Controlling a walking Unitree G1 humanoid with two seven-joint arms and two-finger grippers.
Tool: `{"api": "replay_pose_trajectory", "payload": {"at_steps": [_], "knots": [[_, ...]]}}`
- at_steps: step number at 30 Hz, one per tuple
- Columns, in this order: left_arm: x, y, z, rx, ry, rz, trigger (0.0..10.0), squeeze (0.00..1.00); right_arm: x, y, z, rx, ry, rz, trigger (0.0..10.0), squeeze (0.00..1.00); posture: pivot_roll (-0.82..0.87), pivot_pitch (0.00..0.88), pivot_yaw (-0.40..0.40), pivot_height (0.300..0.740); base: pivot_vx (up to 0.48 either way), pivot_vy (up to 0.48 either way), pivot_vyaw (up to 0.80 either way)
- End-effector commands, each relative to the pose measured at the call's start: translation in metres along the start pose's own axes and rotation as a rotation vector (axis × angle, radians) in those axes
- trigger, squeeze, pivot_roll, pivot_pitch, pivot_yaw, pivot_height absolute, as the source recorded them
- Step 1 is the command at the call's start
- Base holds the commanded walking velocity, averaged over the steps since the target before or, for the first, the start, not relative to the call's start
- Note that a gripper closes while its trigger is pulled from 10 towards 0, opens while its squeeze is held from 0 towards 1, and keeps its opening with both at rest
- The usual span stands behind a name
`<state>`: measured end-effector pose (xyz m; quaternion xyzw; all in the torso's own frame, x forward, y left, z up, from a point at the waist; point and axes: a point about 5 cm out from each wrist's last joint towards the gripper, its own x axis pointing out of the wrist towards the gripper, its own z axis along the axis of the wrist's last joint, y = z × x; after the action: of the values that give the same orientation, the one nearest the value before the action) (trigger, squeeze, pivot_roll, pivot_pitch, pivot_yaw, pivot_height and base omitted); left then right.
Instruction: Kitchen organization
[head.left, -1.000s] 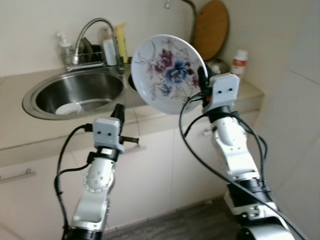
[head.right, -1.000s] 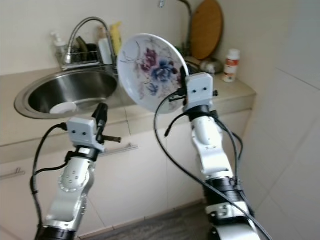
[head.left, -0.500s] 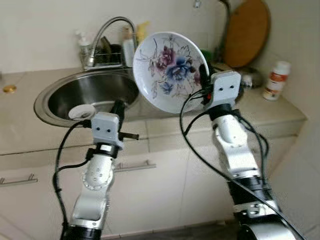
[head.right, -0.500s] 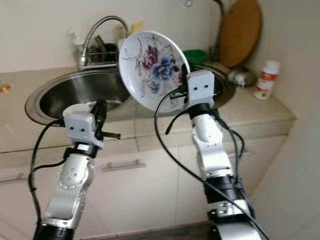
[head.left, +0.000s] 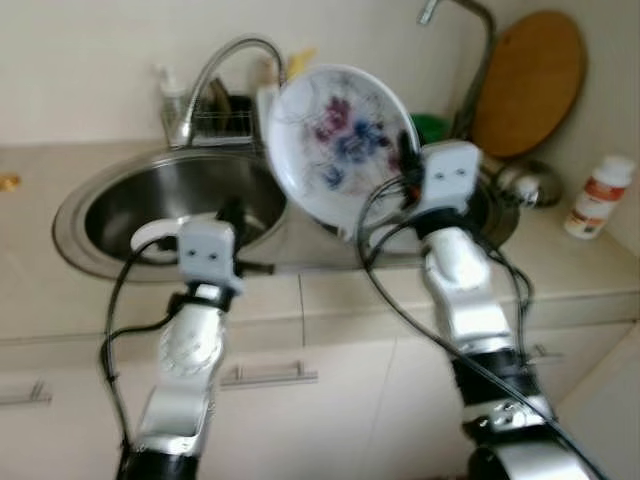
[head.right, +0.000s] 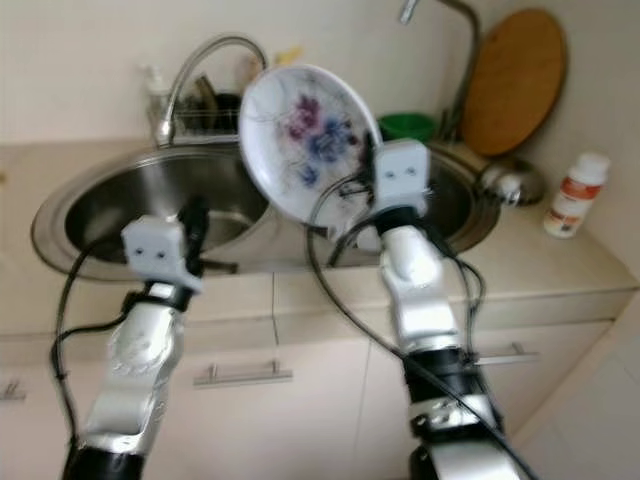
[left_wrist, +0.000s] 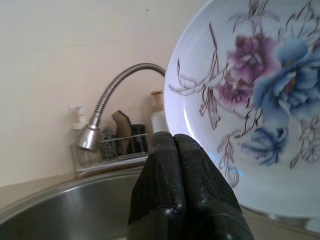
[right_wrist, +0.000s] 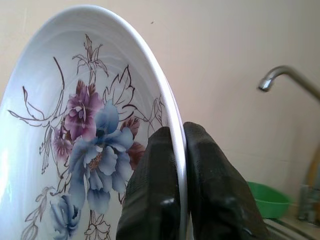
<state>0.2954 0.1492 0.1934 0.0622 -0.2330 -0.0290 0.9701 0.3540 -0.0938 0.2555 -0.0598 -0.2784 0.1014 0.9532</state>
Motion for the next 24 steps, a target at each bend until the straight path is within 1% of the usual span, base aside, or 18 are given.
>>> {"api": "replay_pose_trajectory", "payload": {"at_steps": [1,2,7,8,11,14,16,17,24], "knots": [[0.001,-0.005,0.001,-0.014,-0.002,-0.013,10.0,0.00,0.003,-0.012,0.006,-0.009,-0.020,-0.032,10.0,0.00,-0.06,0.000,0.025,0.740,0.000,0.000,0.00],[0.001,-0.006,0.002,-0.015,-0.004,-0.015,10.0,0.00,0.005,-0.012,0.002,-0.030,0.009,-0.023,10.0,0.00,-0.06,0.000,0.025,0.740,0.000,0.000,0.00],[0.001,-0.006,0.002,-0.014,-0.006,-0.018,10.0,0.00,0.006,-0.012,-0.002,-0.052,0.035,-0.014,10.0,0.00,-0.06,0.000,0.025,0.740,0.000,0.000,0.00],[0.001,-0.006,0.002,-0.013,-0.006,-0.019,10.0,0.00,0.008,-0.013,-0.004,-0.068,0.050,-0.012,10.0,0.00,-0.06,0.000,0.024,0.740,0.000,0.000,0.00],[0.002,-0.006,0.002,-0.011,-0.005,-0.020,10.0,0.00,0.011,-0.016,-0.009,-0.094,0.086,-0.028,10.0,0.00,-0.05,0.000,0.024,0.740,0.000,0.000,0.00],[0.002,-0.006,0.002,-0.011,-0.004,-0.020,10.0,0.00,0.012,-0.018,-0.013,-0.102,0.112,-0.043,10.0,0.00,-0.05,0.000,0.024,0.740,0.000,0.000,0.00],[0.002,-0.006,0.002,-0.011,-0.004,-0.021,10.0,0.00,0.014,-0.023,-0.019,-0.127,0.151,-0.070,10.0,0.00,-0.05,0.000,0.024,0.740,0.000,0.000,0.00],[0.002,-0.007,0.001,-0.011,-0.002,-0.023,10.0,0.00,0.016,-0.029,-0.023,-0.157,0.183,-0.099,10.0,0.00,-0.05,0.000,0.025,0.740,0.000,0.000,0.00],[0.001,-0.009,0.001,-0.013,0.001,-0.028,10.0,0.00,0.027,-0.050,-0.027,-0.209,0.237,-0.189,10.0,0.00,-0.04,0.000,0.022,0.740,0.000,0.000,0.00]]}}
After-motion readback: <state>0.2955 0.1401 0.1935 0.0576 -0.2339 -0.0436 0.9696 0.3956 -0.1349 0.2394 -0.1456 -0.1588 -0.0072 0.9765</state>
